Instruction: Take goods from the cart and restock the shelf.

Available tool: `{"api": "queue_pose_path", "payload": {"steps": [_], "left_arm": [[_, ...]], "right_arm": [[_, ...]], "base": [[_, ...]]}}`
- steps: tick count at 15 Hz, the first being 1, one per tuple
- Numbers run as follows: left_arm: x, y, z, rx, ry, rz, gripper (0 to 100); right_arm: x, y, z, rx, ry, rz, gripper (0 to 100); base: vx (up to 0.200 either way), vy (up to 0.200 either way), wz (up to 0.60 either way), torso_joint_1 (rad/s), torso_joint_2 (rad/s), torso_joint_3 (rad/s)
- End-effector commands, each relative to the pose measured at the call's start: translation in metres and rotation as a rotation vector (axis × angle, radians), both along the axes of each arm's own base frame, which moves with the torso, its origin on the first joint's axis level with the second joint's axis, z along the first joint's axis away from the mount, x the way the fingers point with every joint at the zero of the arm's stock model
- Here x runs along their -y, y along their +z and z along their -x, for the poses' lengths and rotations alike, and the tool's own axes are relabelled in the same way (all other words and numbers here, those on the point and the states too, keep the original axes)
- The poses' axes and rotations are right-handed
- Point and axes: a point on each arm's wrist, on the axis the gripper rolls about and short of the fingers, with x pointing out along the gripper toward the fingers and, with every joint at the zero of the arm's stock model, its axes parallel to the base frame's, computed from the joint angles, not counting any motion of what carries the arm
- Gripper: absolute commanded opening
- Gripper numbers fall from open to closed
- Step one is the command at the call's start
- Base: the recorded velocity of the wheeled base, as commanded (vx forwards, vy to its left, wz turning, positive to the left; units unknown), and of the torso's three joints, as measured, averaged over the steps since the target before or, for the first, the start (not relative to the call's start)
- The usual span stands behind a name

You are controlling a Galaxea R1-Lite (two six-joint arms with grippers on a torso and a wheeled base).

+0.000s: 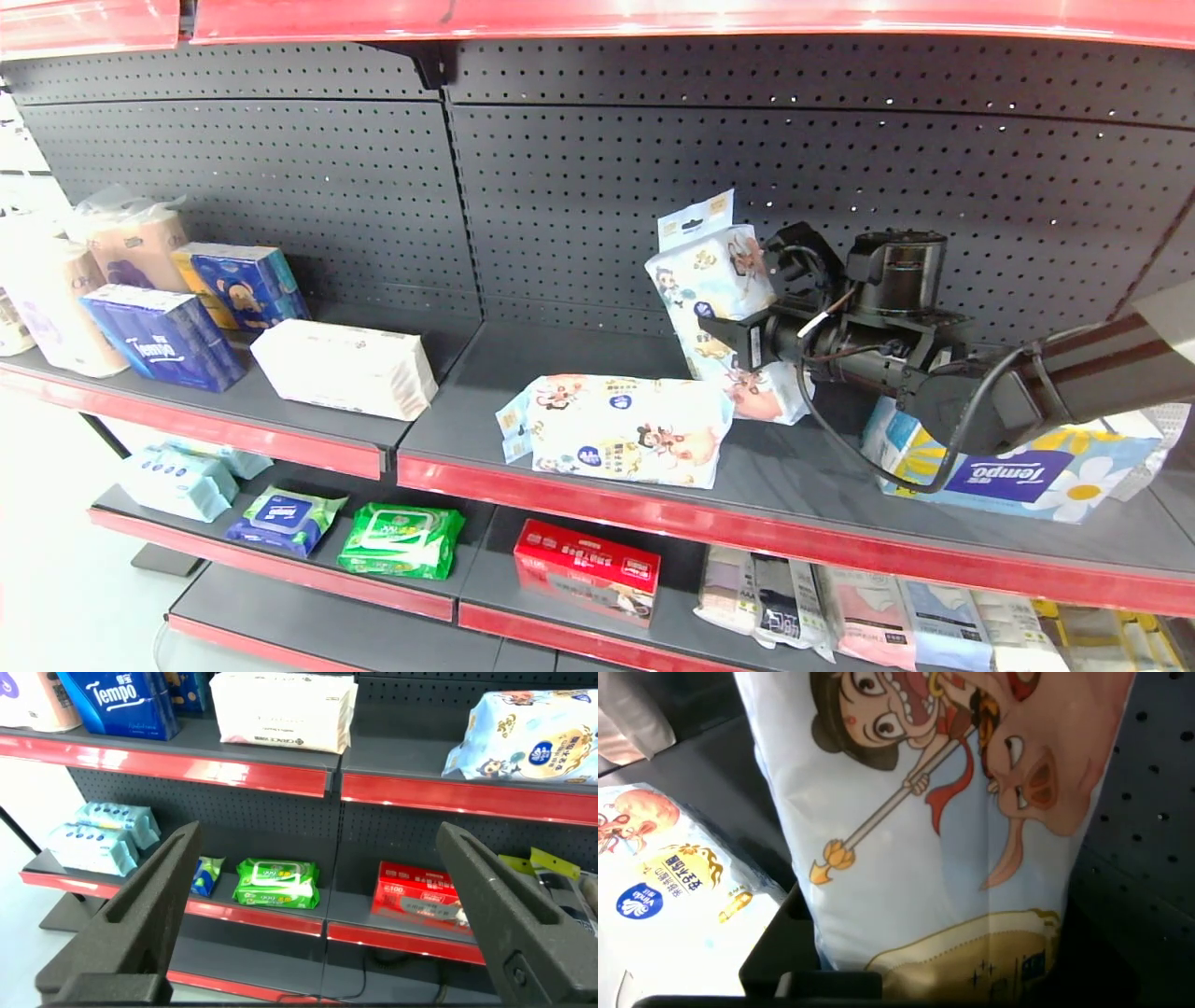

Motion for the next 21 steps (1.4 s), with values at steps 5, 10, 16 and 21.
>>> {"api": "queue_pose_path", "payload": {"steps": [5,10,16,21], "left_arm": [[0.000,0.000,0.000,-0.001,0.000,0.000,100],[0.000,0.000,0.000,0.000,0.000,0.000,100],[0.000,0.000,0.000,-0.001,0.000,0.000,100],[0.000,0.000,0.000,-0.001,0.000,0.000,100]], "right_arm": [[0.001,0.000,0.004,-0.016,-0.003,-0.011,0],[0.003,-0.001,0.008,-0.038,-0.007,-0.029,0],[0.003,-0.001,0.009,-0.039,-0.007,-0.029,0],[0.026,0.003,-0.009,-0.051,0.079,-0.003,0]], "base": [[0.000,0.000,0.00,0.000,0.00,0.000],[0.000,0.000,0.00,0.000,0.00,0.000],[0.000,0.000,0.00,0.000,0.00,0.000],[0.000,0.000,0.00,0.000,0.00,0.000]]}}
